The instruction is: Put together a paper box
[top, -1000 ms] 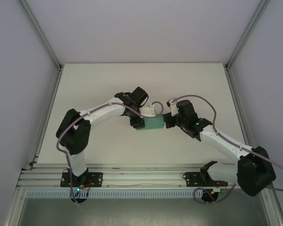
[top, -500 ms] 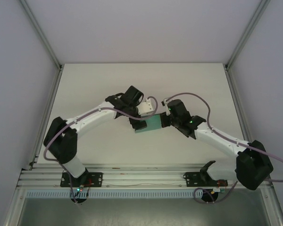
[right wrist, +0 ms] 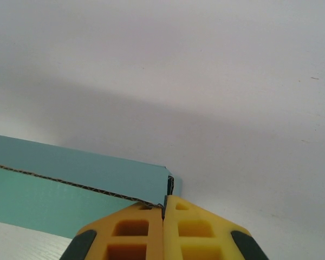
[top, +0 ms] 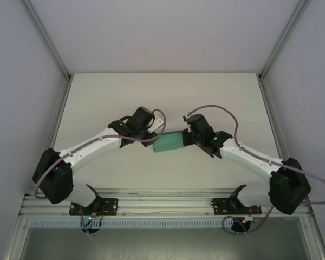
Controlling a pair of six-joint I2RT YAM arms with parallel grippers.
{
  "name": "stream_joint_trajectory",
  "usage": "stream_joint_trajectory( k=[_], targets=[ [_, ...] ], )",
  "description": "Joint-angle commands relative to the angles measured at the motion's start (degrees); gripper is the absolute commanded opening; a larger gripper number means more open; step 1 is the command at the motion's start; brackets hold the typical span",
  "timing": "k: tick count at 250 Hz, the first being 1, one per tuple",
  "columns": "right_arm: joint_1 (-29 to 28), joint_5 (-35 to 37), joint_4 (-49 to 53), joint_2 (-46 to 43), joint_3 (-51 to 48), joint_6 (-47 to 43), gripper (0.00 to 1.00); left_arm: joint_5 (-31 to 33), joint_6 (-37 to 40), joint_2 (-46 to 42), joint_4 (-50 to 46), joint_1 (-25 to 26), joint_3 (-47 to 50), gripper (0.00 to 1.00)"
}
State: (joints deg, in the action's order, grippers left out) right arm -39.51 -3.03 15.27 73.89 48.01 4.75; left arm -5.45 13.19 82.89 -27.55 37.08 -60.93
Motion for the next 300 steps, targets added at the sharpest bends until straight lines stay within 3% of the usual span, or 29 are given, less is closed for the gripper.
stream_joint_trajectory(
  k=[1, 19, 69, 97, 124, 185, 238, 300],
  targets=[
    [-0.42, 1.62, 3.43, 0.25, 0.59, 1.14, 0.00, 1.49, -2.13, 0.31, 0.94, -0.08, -0.14, 0.32],
    [-0.47, 1.66, 3.62, 0.18, 0.63, 1.48, 0.00, 0.74, -3.10, 0.77, -0.25, -0.08, -1.18, 0.19],
    [-0.38, 1.38, 3.68, 0.16, 0.78, 1.58, 0.00, -1.17, -6.28, 0.44, -0.16, -0.12, -0.08, 0.17],
    [-0.48, 0.97, 3.67, 0.20, 0.94, 1.66, 0.00, -0.73, -8.08, 0.98, 1.14, -0.12, 0.30, 0.00],
    [-0.70, 1.07, 4.17, 0.29, 1.28, 1.84, 0.00, -1.00, -12.18, 1.49, -0.13, -0.08, -1.72, 0.00],
    [-1.84, 4.38, 6.64, 1.34, 2.21, 3.16, 0.00, -6.56, -30.90, 2.14, -6.34, -0.32, -5.86, 0.00],
    [-5.16, 9.69, 9.00, 2.76, 3.56, 4.76, 0.00, -10.97, -37.94, 5.28, -12.16, -2.74, -9.22, 0.00],
    [-6.08, 9.61, 7.72, 2.75, 2.93, 6.86, 0.00, -15.42, -42.17, 7.63, -12.00, -4.92, -10.05, 0.00]
  ],
)
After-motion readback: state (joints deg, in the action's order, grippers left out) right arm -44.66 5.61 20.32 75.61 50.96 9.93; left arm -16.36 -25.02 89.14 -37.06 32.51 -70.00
